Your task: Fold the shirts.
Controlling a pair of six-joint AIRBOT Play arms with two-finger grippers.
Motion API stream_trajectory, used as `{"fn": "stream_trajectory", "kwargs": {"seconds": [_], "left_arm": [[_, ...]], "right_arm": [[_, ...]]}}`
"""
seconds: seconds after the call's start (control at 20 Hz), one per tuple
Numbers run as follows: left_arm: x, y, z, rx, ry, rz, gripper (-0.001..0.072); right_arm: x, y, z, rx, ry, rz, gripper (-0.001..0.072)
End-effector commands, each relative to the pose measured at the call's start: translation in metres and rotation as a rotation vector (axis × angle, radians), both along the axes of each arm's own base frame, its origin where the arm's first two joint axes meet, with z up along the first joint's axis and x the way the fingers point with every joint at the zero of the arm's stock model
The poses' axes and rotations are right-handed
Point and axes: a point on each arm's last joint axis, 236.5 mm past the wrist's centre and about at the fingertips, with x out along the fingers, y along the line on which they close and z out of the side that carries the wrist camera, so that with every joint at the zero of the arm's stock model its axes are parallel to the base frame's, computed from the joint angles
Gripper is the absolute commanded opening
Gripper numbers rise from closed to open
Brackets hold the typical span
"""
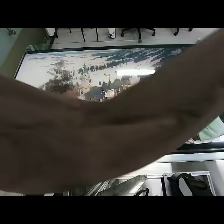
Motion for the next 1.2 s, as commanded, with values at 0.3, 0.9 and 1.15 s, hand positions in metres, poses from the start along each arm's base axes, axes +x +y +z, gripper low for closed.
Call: {"fn": "stream_trajectory", "kwargs": {"seconds": [0.3,0.9,1.15], "left_arm": [[0.170,-0.042,-0.362,-0.089,0.877,-0.226,0.0017],[0.213,-0.064,-0.557,-0.124,1.301,-0.239,0.0017],[0.230,-0.066,-0.524,-0.110,1.242,-0.254,0.0017]], "right_arm": [[0.157,-0.004,-0.356,0.197,0.945,0.117,0.0017],[0.176,-0.013,-0.528,0.358,1.299,0.080,0.0451],[0.100,-0.028,-0.518,0.428,1.462,0.126,0.0445]]}}
